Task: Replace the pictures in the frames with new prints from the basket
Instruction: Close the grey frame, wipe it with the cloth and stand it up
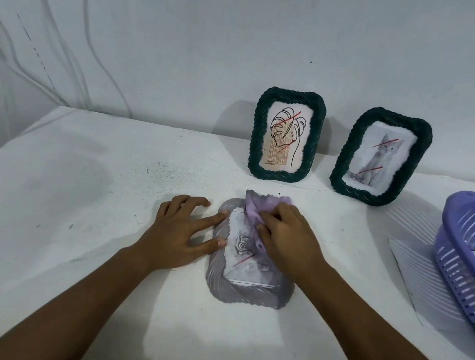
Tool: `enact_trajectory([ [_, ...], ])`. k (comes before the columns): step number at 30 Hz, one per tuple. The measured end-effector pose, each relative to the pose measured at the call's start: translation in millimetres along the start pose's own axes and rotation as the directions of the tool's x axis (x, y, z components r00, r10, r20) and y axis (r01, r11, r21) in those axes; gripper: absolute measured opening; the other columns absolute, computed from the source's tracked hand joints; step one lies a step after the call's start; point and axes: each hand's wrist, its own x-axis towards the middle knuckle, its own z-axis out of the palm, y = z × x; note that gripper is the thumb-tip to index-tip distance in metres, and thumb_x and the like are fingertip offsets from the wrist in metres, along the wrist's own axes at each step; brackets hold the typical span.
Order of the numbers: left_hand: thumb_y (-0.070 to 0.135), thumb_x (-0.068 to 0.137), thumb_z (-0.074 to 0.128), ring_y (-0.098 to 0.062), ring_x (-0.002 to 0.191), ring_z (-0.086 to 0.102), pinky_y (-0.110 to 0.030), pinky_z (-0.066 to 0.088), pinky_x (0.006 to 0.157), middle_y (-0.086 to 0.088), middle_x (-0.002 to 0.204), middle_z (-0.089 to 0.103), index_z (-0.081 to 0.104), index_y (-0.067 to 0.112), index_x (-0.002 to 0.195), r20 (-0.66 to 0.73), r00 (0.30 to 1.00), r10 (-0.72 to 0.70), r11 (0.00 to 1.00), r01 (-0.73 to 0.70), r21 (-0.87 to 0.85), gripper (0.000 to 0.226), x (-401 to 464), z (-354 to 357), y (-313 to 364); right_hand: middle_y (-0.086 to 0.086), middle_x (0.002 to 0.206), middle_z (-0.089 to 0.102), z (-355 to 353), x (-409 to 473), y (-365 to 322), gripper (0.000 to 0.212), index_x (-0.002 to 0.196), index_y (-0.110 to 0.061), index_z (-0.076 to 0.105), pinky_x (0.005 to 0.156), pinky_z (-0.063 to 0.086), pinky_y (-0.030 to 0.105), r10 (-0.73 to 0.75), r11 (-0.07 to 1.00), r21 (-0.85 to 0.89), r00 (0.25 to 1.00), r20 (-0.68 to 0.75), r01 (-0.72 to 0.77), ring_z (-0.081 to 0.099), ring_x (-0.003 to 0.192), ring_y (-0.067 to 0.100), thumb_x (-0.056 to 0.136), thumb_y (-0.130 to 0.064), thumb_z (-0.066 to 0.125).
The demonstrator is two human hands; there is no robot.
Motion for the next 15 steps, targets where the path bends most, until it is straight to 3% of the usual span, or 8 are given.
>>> enact_trajectory([
  [4,0.081,0.079,0.025,-0.017,0.126,0.031,-0.032,0.021,0.096,0.008,0.137,0.044,0.046,0.051,0.131,-0.012,1.000,0.012,1.000,-0.012,0.013,0.063,-1,3,-2,0.005,0.077,0.068,5,3,-16,0.012,0.075,-0.007,0.072,0.073,0.050,0.033,-0.169,0.986,0.015,0.985,0.046,0.168,0.058,0.080,0.024,0.076,-0.018,0.069],
  [7,0.079,0.081,0.027,-0.018,0.123,0.034,-0.034,0.025,0.094,0.007,0.134,0.047,0.051,0.048,0.128,-0.028,0.999,0.018,1.000,-0.018,0.008,0.061,-1,4,-3,0.000,0.075,0.066,-7,-25,-29,0.020,0.074,-0.012,0.069,0.070,0.046,0.035,-0.290,0.954,0.097,0.955,0.063,0.284,0.052,0.077,0.020,0.085,-0.021,0.056],
  [9,0.079,0.081,0.028,-0.017,0.125,0.032,-0.033,0.023,0.096,0.008,0.135,0.045,0.047,0.051,0.130,-0.022,1.000,0.018,1.000,-0.017,0.008,0.060,0,3,-3,-0.001,0.074,0.064,-17,-36,-24,0.025,0.076,-0.014,0.070,0.065,0.046,0.034,-0.304,0.949,0.104,0.951,0.062,0.297,0.051,0.074,0.019,0.087,-0.023,0.049],
  [12,0.081,0.078,0.028,-0.015,0.128,0.028,-0.031,0.018,0.099,0.011,0.137,0.041,0.043,0.056,0.131,-0.012,1.000,-0.004,1.000,0.004,-0.004,0.060,0,2,-1,0.000,0.070,0.064,-21,-22,-6,0.008,0.068,-0.014,0.072,0.059,0.051,0.031,-0.299,0.952,-0.052,0.952,0.066,0.302,0.056,0.069,0.020,0.073,-0.021,0.072],
  [15,0.084,0.076,0.023,-0.015,0.128,0.026,-0.031,0.016,0.099,0.011,0.138,0.042,0.043,0.056,0.130,-0.015,1.000,-0.011,1.000,0.011,0.002,0.064,0,1,0,0.003,0.067,0.065,-9,6,0,0.012,0.063,-0.012,0.072,0.068,0.047,0.033,-0.164,0.979,-0.115,0.986,0.025,0.166,0.058,0.070,0.023,0.062,-0.017,0.083],
])
